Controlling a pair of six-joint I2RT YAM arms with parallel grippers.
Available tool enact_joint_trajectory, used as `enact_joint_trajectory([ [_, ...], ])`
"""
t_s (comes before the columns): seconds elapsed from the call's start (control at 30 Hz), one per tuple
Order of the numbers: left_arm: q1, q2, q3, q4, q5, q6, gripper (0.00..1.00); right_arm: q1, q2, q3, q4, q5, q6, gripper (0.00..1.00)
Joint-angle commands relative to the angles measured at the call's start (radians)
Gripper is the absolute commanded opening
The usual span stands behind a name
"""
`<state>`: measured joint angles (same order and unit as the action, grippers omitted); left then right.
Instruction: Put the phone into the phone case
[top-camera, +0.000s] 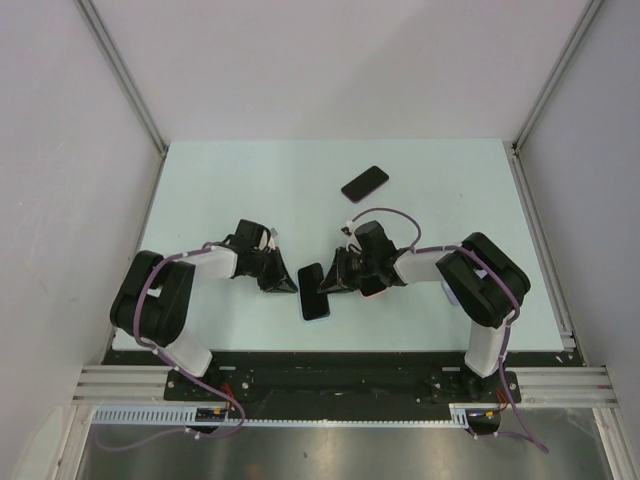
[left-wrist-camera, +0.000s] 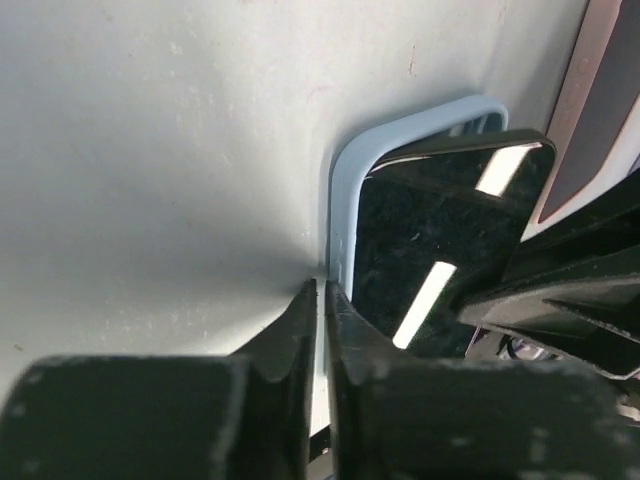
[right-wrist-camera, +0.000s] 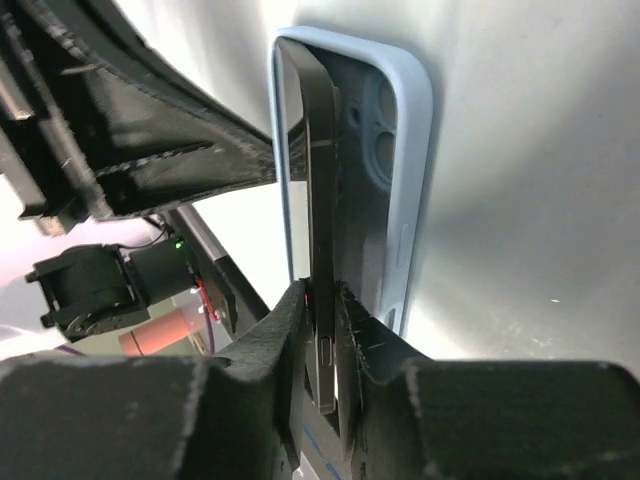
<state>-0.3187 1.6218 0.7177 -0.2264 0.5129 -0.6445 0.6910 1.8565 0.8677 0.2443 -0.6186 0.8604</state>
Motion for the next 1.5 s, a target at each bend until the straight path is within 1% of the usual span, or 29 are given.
enact_joint_trajectory([
  [0.0,-0.036,-0.068,0.017,-0.023,-0.05,-0.02,0.18,-0.001,-0.032,0.013,-0.043,0.077,0.014,0.22],
  [0.07,-0.036,-0.091,0.045,-0.054,-0.088,-0.009,0.26,-0.018,-0.06,0.017,-0.068,0.088,0.019,0.27],
  [0.1,-0.036,-0.099,0.054,-0.085,-0.105,-0.004,0.37,-0.024,-0.069,0.016,-0.077,0.092,0.017,0.28],
  [0.17,-0.036,-0.114,0.072,-0.105,-0.145,0.003,0.45,-0.041,-0.094,0.016,-0.109,0.103,0.011,0.29],
  [0.2,-0.036,-0.129,0.074,-0.1,-0.148,0.003,0.54,-0.045,-0.1,0.017,-0.121,0.106,0.006,0.31],
  [0.23,-0.036,-0.137,0.069,-0.096,-0.146,0.0,0.59,-0.05,-0.106,0.016,-0.132,0.106,0.0,0.32],
  [0.3,-0.036,-0.14,0.063,-0.077,-0.137,-0.001,0.64,-0.059,-0.134,0.017,-0.164,0.118,-0.012,0.34],
  [0.43,-0.036,-0.099,0.072,-0.07,-0.116,0.003,0.65,-0.065,-0.174,0.017,-0.201,0.154,-0.049,0.4],
  [0.6,-0.036,-0.06,0.069,-0.036,-0.086,-0.001,0.65,-0.071,-0.157,0.017,-0.172,0.114,-0.104,0.47],
  [0.67,-0.036,-0.05,0.063,-0.009,-0.07,-0.004,0.64,-0.062,-0.149,0.017,-0.155,0.108,-0.138,0.52],
  [0.77,-0.036,-0.027,0.065,0.012,-0.05,-0.018,0.63,-0.044,-0.143,0.017,-0.143,0.128,-0.165,0.59],
  [0.83,-0.037,-0.017,0.066,0.019,-0.048,-0.023,0.61,-0.028,-0.14,0.017,-0.139,0.135,-0.182,0.61],
  [0.93,-0.036,0.006,0.066,0.021,-0.045,-0.023,0.59,-0.01,-0.125,0.017,-0.119,0.163,-0.218,0.66],
  [1.1,-0.036,0.036,0.063,0.025,-0.04,-0.024,0.55,0.022,-0.085,0.017,-0.086,0.195,-0.21,0.7],
  [1.23,-0.036,0.053,0.046,0.058,0.002,-0.044,0.5,0.042,-0.06,0.016,-0.053,0.2,-0.215,0.72],
  [1.33,-0.036,0.055,0.025,0.093,0.039,-0.067,0.43,0.045,-0.051,0.017,-0.036,0.158,-0.202,0.73],
  [1.37,-0.036,0.056,0.022,0.094,0.045,-0.069,0.39,0.047,-0.052,0.017,-0.034,0.157,-0.199,0.73],
  [1.47,-0.037,0.05,0.005,0.107,0.053,-0.073,0.34,0.051,-0.054,0.017,-0.03,0.157,-0.175,0.73],
])
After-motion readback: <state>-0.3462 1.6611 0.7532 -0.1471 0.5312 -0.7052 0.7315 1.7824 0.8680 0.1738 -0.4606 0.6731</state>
